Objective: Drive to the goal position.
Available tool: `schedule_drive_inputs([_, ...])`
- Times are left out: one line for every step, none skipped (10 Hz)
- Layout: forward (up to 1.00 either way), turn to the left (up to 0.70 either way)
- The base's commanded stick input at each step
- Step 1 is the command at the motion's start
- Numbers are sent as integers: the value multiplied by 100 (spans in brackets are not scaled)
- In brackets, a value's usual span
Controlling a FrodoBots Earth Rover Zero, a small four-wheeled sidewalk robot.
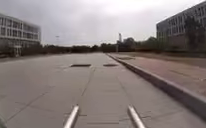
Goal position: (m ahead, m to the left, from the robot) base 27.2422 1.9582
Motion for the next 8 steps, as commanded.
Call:
schedule_drive_inputs([70, 0])
schedule_drive_inputs([70, 0])
schedule_drive_inputs([70, 0])
schedule_drive_inputs([70, 0])
schedule_drive_inputs([70, 0])
schedule_drive_inputs([70, 0])
schedule_drive_inputs([70, 0])
schedule_drive_inputs([70, 0])
